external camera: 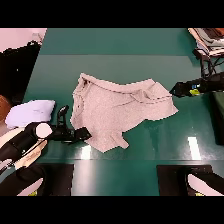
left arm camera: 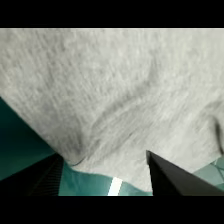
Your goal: Fold the shirts.
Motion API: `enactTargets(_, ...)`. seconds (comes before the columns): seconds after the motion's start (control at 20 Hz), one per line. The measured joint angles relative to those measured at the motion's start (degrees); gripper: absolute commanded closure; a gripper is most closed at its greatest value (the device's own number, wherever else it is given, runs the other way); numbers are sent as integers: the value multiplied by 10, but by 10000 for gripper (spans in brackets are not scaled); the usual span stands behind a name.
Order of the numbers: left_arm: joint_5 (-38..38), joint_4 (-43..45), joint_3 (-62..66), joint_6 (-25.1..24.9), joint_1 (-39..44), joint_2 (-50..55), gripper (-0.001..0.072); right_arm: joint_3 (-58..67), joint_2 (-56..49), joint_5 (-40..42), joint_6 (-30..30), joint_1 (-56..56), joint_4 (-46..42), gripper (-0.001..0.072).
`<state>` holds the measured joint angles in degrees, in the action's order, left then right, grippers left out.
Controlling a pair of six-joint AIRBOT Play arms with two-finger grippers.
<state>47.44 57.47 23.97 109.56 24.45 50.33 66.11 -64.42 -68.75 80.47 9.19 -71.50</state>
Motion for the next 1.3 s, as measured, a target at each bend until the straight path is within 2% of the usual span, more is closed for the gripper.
enactTargets(0.05,-8,-2,-1,3,2,3,192,0,1,-1,0,0,0,336)
enactTargets(0.1,-21,-1,-3,6,4,7,480,0,1,-2,0,0,0,336)
enactTargets(0.15,-29,2,-5,8,4,12,687,0,1,-4,0,0,0,336)
enactTargets(0.4,-59,21,29,11,6,15,685,-4,1,-52,-3,-48,-1,336)
enactTargets(0.65,-27,102,121,7,-43,15,685,-82,-2,-80,-13,-176,5,336)
enactTargets(0.9,2,127,169,-17,-115,15,685,-175,-54,-47,-63,-265,106,338)
enactTargets(1.15,27,131,179,-31,-132,15,685,-201,-130,-17,-100,-261,191,355)
enactTargets(1.2,28,131,179,-32,-134,15,684,-202,-139,-13,-105,-252,205,405)
enactTargets(1.25,31,132,180,-32,-134,15,685,-204,-145,-8,-108,-242,212,414)
enactTargets(1.3,32,132,180,-34,-135,16,685,-205,-150,-2,-110,-233,217,507)
